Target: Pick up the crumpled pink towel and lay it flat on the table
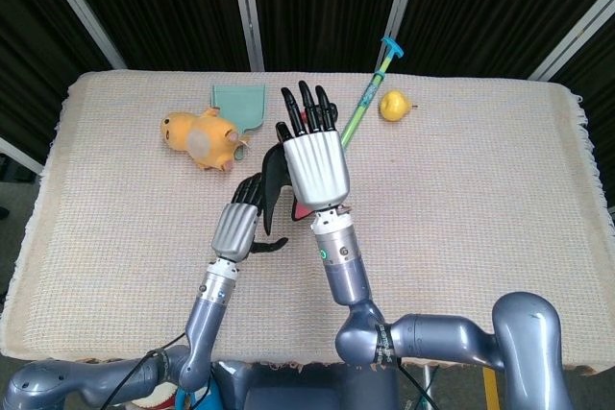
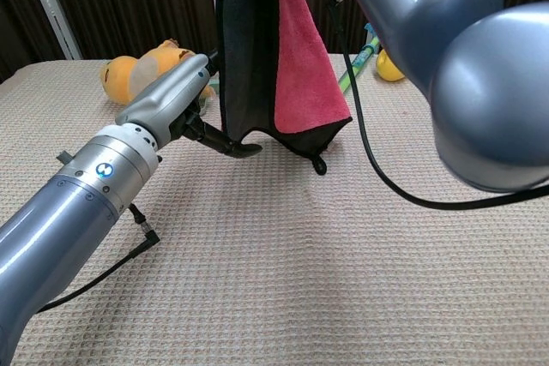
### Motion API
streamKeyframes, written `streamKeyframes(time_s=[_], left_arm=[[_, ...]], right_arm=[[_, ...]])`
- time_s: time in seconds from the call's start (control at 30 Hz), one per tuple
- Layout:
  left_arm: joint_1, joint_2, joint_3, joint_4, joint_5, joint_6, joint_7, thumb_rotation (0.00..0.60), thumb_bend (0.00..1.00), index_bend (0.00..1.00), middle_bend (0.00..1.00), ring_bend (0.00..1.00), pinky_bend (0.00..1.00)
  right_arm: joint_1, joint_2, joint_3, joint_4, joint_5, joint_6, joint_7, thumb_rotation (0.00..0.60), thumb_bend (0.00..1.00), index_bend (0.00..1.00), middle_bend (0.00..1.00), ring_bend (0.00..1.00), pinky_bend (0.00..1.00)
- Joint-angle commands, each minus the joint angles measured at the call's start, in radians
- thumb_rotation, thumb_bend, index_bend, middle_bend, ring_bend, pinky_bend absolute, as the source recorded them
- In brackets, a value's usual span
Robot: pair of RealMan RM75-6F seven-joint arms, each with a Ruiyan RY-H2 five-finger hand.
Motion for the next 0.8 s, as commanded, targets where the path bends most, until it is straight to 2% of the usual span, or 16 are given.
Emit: streamKeyframes(time_s=[0.03,0.23,0.47,0.5,0.57,0.67,0.8], left_arm=[[-0.001,-0.003,-0.006,0.009,-0.009,-0.004,0.003,0.6,0.0,0.0,0.0,0.0,0.07],[-0.001,-0.014,-0.023,0.066,-0.025,0.002,0.009,0.6,0.05,0.0,0.0,0.0,0.07],[-0.003,-0.011,-0.053,0.108,-0.044,0.0,-0.017,0.6,0.16,0.02,0.0,0.0,0.07],[-0.003,-0.009,-0.054,0.114,-0.045,-0.001,-0.02,0.6,0.18,0.04,0.0,0.0,0.07],[-0.005,-0.007,-0.057,0.121,-0.047,-0.004,-0.027,0.6,0.21,0.19,0.0,0.0,0.07],[-0.006,-0.005,-0.059,0.125,-0.048,-0.01,-0.044,0.6,0.24,0.37,0.0,0.0,0.07],[-0.004,-0.005,-0.053,0.131,-0.041,-0.003,-0.051,0.6,0.26,0.48,0.03,0.0,0.07]], right_arm=[[-0.001,-0.003,-0.004,0.0,-0.001,0.003,0.001,0.6,0.55,0.58,0.18,0.08,0.1],[-0.002,0.003,-0.002,-0.001,-0.002,0.006,0.002,0.6,0.55,0.58,0.18,0.08,0.1],[-0.008,0.013,0.001,0.002,0.009,0.004,0.006,0.6,0.55,0.58,0.18,0.08,0.1],[-0.011,0.014,0.0,0.001,0.011,0.006,0.007,0.6,0.55,0.58,0.18,0.08,0.1],[-0.013,0.016,-0.003,0.003,0.012,0.007,0.007,0.6,0.55,0.58,0.18,0.08,0.1],[-0.015,0.017,-0.005,0.006,0.014,0.007,0.009,0.6,0.55,0.58,0.18,0.08,0.1],[-0.018,0.02,-0.007,0.009,0.014,0.008,0.01,0.6,0.55,0.58,0.18,0.08,0.1]])
